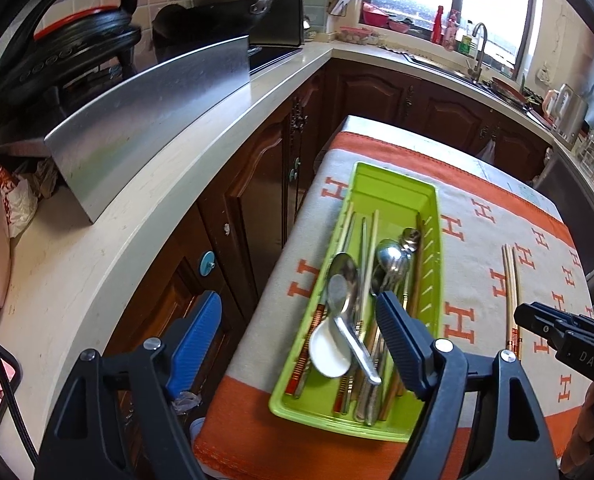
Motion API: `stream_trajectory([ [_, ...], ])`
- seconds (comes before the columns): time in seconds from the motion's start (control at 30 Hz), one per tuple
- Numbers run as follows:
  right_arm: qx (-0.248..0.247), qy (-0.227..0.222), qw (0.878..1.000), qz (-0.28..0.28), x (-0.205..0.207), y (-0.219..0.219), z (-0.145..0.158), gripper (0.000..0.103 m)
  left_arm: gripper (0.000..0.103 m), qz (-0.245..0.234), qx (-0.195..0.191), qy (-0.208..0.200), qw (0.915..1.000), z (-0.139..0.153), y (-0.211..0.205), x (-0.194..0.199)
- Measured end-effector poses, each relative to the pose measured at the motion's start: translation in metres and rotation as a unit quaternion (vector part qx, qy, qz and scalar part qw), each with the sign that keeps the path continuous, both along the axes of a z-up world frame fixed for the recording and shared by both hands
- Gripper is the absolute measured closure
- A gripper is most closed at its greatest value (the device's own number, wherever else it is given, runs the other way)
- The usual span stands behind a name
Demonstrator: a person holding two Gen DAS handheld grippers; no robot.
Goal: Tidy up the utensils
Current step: 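Move both tools over to the wooden chopsticks left on the blanket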
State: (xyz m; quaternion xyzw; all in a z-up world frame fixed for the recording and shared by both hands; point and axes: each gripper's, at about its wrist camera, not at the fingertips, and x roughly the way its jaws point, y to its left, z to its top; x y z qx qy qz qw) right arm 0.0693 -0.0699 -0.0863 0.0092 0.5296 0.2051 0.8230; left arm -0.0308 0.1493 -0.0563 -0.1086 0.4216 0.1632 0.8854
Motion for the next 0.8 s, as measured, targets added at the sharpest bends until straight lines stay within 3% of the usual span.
stream_trajectory([
  [0.43, 0.014, -0.001, 0.998, -0.063, -0.001, -0.080, -0.003, 0.071, 0.025, -0.060, 0.017, -0.004, 0.9981, 0.018, -0.059, 0.018],
  [0.8, 0.035, 0.005, 0.992, -0.119, 0.005, -0.151, -0.018, 0.071, 0.023, -0.152, 0.006, 0.015, 0.9882, 0.016, -0.134, 0.054],
])
